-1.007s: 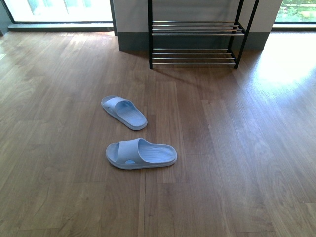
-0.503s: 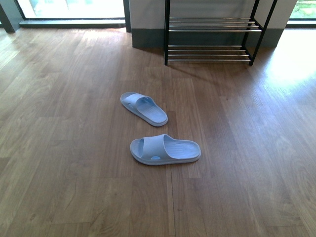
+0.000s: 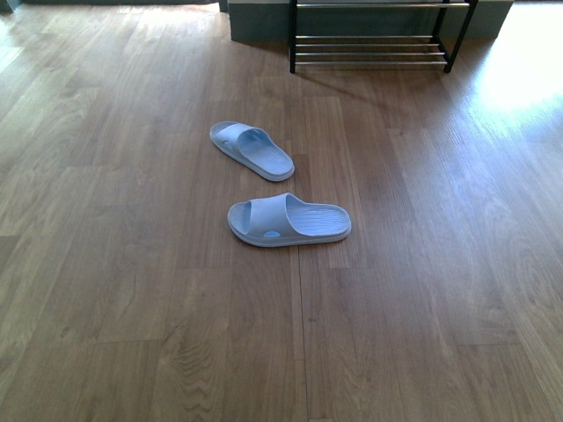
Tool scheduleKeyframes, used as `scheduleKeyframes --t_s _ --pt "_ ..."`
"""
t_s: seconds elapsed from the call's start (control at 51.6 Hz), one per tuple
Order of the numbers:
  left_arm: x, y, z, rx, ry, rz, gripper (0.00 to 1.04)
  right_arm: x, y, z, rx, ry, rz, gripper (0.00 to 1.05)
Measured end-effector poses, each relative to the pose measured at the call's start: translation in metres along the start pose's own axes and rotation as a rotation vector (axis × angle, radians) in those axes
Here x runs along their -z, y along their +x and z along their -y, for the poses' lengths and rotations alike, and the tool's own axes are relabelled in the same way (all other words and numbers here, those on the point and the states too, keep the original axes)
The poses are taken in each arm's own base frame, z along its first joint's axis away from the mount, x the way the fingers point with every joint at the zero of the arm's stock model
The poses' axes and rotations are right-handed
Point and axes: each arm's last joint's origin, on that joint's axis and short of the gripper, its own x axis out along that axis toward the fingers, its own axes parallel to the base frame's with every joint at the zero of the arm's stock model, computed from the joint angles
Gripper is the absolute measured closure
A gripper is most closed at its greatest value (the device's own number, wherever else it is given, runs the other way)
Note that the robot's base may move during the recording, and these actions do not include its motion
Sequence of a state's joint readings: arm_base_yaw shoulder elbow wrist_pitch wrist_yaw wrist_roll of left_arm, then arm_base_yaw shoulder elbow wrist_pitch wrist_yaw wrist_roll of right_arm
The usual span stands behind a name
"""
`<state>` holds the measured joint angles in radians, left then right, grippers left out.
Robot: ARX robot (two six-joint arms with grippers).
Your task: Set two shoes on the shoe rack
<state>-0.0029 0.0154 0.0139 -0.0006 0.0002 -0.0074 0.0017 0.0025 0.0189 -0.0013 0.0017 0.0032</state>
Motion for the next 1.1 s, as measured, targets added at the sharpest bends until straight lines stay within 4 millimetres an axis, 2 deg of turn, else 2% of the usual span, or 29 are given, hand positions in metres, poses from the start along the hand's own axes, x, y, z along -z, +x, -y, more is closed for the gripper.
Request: scheduleKeyframes --t_s 1.104 --pt "0.0000 0.0000 -0.0001 -0.003 0.000 0.000 0.09 0.0000 0.0000 -0.0001 -0.005 0.000 0.000 0.09"
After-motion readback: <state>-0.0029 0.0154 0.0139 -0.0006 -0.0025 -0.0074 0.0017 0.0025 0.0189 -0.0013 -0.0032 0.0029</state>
